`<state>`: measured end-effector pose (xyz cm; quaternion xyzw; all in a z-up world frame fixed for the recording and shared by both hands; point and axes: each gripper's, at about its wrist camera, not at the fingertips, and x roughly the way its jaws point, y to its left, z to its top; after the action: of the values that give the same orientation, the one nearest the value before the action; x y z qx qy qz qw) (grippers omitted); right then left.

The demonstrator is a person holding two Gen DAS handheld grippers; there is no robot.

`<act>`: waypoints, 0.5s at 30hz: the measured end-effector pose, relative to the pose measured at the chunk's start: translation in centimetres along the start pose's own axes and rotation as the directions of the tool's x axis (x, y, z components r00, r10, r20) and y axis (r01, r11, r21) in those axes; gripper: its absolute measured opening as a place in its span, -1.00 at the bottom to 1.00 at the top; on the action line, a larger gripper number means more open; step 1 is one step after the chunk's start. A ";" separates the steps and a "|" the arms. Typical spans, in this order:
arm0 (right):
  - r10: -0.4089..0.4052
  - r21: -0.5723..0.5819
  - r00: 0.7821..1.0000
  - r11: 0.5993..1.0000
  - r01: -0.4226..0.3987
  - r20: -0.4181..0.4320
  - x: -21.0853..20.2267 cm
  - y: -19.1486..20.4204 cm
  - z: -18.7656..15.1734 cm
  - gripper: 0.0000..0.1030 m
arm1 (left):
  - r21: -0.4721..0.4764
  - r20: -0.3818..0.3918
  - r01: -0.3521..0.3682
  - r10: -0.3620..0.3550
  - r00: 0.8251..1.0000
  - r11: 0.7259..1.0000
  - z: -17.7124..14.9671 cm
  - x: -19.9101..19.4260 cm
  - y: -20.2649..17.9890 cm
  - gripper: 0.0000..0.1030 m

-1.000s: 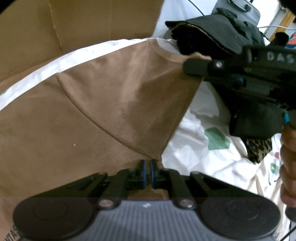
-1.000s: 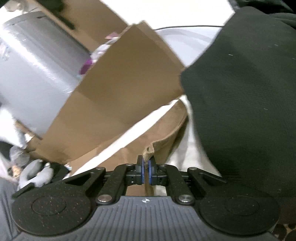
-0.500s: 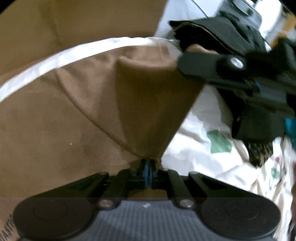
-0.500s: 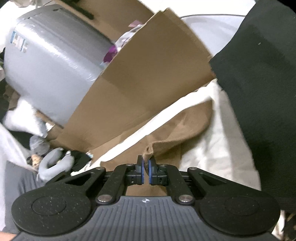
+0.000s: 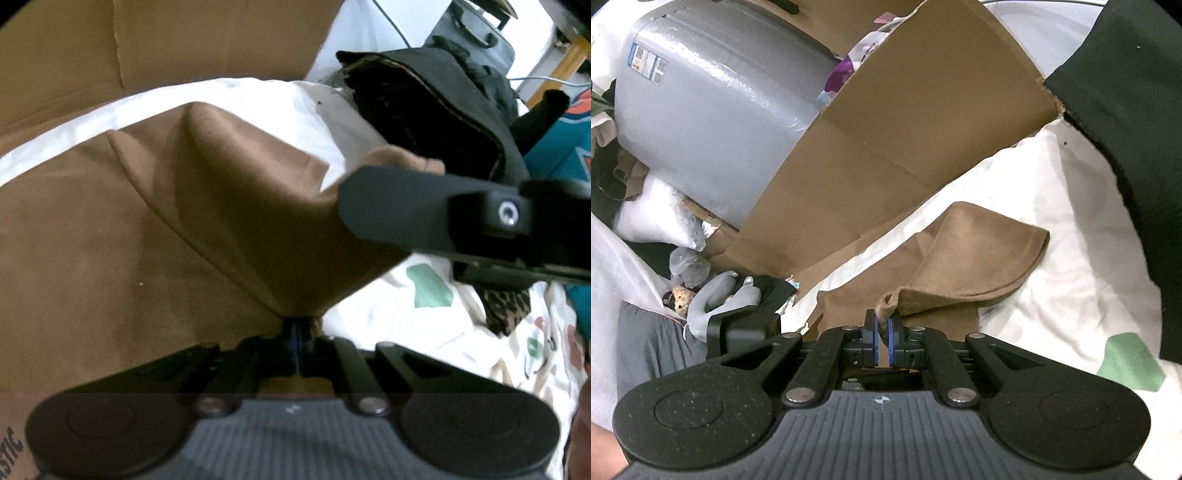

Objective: Fold clothes

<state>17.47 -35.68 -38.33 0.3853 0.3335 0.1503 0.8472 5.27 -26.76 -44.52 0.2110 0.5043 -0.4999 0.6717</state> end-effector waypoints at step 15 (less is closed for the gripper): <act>-0.051 -0.170 0.996 0.985 0.037 -0.077 1.6 2.7 -2.0 -0.90 | -0.132 0.028 -0.042 0.046 0.999 0.990 -5.5 -8.8 5.7 -0.35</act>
<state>17.27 -32.01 -37.95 0.2983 0.3623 0.1747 0.8656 7.82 -16.07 -40.15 0.1695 0.5209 -0.4537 0.7029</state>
